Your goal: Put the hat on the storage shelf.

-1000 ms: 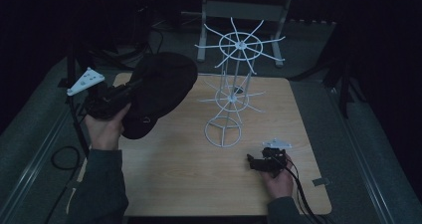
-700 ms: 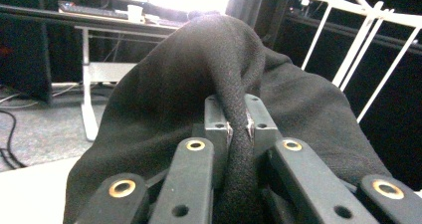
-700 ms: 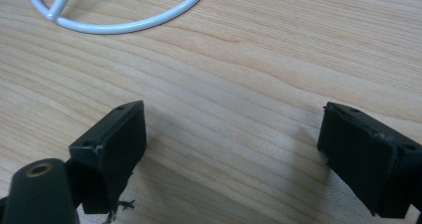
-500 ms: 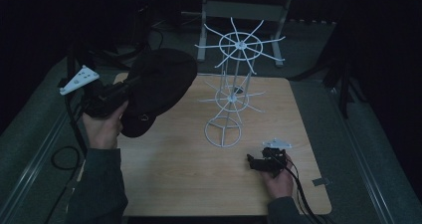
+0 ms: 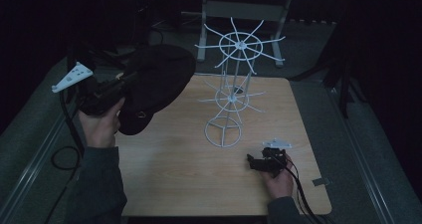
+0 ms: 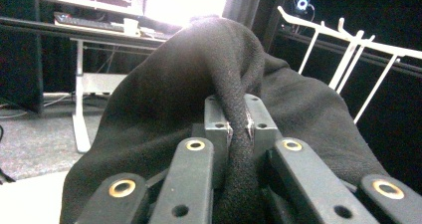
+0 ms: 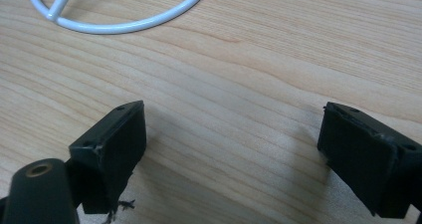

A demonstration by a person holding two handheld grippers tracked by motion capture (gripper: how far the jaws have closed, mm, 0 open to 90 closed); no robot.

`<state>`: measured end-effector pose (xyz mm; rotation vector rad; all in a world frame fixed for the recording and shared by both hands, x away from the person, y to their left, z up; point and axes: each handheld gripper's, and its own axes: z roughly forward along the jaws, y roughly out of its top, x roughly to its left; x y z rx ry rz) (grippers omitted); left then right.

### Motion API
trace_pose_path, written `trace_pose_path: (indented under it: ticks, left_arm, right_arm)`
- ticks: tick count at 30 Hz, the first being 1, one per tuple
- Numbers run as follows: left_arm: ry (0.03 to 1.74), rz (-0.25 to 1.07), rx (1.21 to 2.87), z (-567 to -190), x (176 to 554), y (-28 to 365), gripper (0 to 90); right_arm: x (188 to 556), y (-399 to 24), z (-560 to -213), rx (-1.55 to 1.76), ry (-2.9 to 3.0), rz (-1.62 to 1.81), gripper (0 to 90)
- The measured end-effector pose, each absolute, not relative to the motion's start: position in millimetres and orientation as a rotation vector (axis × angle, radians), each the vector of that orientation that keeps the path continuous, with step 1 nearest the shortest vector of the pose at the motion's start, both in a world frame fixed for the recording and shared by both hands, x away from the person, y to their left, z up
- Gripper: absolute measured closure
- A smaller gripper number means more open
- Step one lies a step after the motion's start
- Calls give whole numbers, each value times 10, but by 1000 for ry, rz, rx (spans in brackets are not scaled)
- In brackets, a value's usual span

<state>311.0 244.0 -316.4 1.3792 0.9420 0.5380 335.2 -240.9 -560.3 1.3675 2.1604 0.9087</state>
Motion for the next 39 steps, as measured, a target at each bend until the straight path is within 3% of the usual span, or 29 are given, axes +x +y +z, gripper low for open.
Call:
trace_pose_path:
  ticks: [39]
  left_arm:
    - [862, 434, 1315, -3047, 3221, 2588, 843]
  right_arm:
    - [3352, -2409, -5603, 1368, 2160, 908, 115]
